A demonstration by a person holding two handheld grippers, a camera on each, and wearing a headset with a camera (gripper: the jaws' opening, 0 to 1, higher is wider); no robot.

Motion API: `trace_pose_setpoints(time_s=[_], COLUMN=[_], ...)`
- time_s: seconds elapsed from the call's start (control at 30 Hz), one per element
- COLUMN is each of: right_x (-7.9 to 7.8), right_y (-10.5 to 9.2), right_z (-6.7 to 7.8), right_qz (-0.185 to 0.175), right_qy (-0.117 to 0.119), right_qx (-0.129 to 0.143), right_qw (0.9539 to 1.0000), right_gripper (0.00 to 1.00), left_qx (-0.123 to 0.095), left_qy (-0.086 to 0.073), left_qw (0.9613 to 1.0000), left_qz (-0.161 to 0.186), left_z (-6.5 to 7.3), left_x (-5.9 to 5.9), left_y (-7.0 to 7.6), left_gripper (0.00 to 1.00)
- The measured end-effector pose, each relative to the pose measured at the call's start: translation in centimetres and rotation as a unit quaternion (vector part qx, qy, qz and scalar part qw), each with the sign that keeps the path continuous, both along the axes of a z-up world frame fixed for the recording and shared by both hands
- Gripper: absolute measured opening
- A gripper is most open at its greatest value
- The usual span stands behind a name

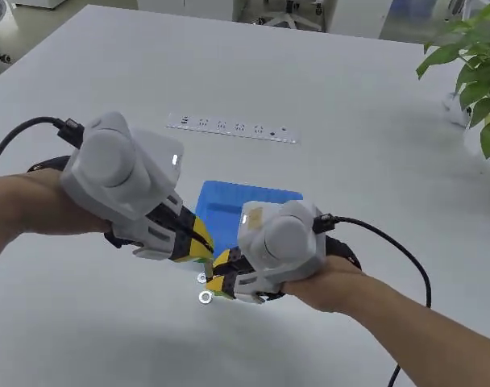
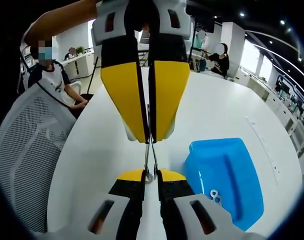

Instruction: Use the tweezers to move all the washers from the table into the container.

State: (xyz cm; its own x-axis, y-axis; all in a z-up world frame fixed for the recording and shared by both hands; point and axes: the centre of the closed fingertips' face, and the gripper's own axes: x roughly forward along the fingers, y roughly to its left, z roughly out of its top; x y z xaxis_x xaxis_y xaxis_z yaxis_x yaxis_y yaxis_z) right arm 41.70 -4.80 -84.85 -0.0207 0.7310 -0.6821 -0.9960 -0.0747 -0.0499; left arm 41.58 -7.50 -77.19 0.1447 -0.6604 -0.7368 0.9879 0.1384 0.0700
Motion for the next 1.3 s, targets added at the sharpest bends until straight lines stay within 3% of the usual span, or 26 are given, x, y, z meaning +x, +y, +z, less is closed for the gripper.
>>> trace_pose_setpoints(time_s=[0.57, 1.3], right_x=[-1.3, -1.4], right_y=[0.5, 0.5], right_z=[-1.5, -1.8], right_qz=[0.015, 0.012], right_qy=[0.008, 0.015], right_qx=[-0.006, -0.004], right_qw=[0.9998, 0.9998], right_gripper=[0.12, 0.12], left_qx=[0.005, -0.001], left_qy=[0.021, 0.025], left_qw=[0.9998, 0.9997], left_qz=[0.003, 0.006], left_z=[-1.5, -1.6], left_x=[-1.3, -1.1], left_y=[0.8, 0.6], left_gripper=[0.05, 0.05])
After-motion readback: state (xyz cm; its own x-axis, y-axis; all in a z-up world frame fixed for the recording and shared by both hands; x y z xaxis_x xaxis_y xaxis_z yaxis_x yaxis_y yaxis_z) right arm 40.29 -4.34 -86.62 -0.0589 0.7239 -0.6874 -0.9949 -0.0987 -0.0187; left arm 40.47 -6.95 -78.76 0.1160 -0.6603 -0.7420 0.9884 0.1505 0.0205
